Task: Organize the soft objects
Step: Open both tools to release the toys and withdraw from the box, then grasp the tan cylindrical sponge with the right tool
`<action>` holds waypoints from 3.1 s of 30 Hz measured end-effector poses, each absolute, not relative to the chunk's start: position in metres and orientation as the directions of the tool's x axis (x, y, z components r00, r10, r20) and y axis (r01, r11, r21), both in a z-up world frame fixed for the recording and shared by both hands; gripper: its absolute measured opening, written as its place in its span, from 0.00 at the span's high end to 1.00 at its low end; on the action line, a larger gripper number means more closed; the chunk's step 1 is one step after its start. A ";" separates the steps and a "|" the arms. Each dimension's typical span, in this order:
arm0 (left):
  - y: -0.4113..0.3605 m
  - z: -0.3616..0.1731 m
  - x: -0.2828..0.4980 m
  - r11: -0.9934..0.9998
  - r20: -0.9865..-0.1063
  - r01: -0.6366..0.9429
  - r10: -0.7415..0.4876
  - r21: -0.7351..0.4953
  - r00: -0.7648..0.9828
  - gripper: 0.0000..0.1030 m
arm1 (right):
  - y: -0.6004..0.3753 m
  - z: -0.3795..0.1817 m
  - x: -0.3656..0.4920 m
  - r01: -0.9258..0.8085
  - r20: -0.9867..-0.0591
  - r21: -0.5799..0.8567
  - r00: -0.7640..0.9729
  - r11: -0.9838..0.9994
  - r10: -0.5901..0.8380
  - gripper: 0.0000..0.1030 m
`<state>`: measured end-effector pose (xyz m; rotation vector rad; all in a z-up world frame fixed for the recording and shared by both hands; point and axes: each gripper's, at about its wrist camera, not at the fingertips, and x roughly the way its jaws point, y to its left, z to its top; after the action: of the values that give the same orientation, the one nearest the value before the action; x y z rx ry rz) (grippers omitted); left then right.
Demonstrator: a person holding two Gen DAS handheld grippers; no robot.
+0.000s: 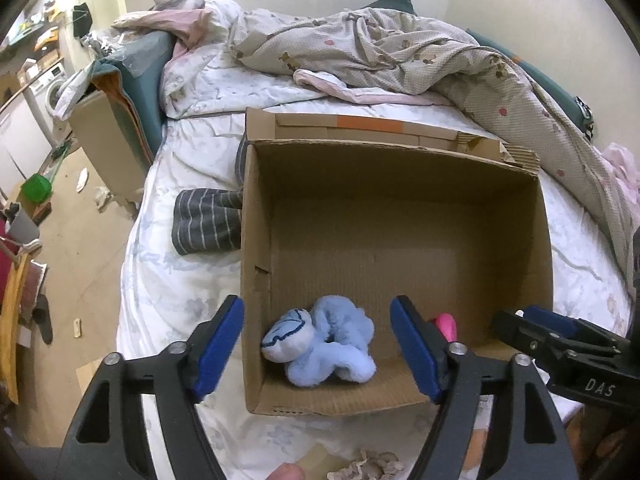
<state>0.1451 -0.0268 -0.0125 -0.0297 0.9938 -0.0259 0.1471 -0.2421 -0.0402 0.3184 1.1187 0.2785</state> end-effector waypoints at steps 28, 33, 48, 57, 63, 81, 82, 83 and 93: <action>0.005 0.009 0.083 0.997 -0.828 -0.060 -0.003 -0.044 0.561 0.01 | -0.245 -0.004 0.098 -0.100 -0.783 0.343 0.520 0.934 0.343 0.00; 0.009 0.005 0.069 0.996 -0.840 -0.069 -0.005 -0.050 0.543 0.01 | -0.250 -0.005 0.090 -0.082 -0.785 0.361 0.511 0.929 0.350 0.00; 0.028 -0.021 0.056 0.985 -0.895 -0.140 -0.029 -0.102 0.445 0.01 | -0.263 -0.015 0.066 -0.026 -0.800 0.405 0.475 0.914 0.368 0.00; 0.013 -0.062 0.061 0.980 -0.952 -0.119 -0.122 -0.161 0.282 0.03 | -0.272 -0.033 0.069 0.043 -0.835 0.394 0.435 0.918 0.337 0.00; 0.010 -0.089 0.069 0.978 -0.971 -0.129 -0.139 -0.166 0.194 0.35 | -0.273 -0.040 0.073 0.057 -0.843 0.399 0.415 0.915 0.342 0.00; -0.006 -0.123 0.071 0.958 -0.963 -0.107 -0.259 -0.266 0.075 0.93 | -0.279 -0.043 0.075 0.077 -0.849 0.398 0.409 0.914 0.335 0.00; -0.005 -0.116 0.068 0.957 -0.960 -0.102 -0.264 -0.273 0.092 0.94 | -0.280 -0.042 0.075 0.080 -0.848 0.401 0.409 0.913 0.337 0.00; -0.006 -0.108 0.068 0.956 -0.957 -0.094 -0.267 -0.278 0.110 0.94 | -0.281 -0.042 0.074 0.082 -0.847 0.405 0.409 0.911 0.340 0.00; 0.007 -0.020 0.049 0.972 -0.924 -0.023 -0.214 -0.233 0.319 0.94 | -0.299 -0.060 0.070 0.143 -0.831 0.527 0.295 0.838 0.473 0.00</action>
<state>0.0490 0.0073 -0.0198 -0.2180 1.2431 -0.1265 0.0697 -0.2993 -0.0602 0.5735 1.2710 0.2363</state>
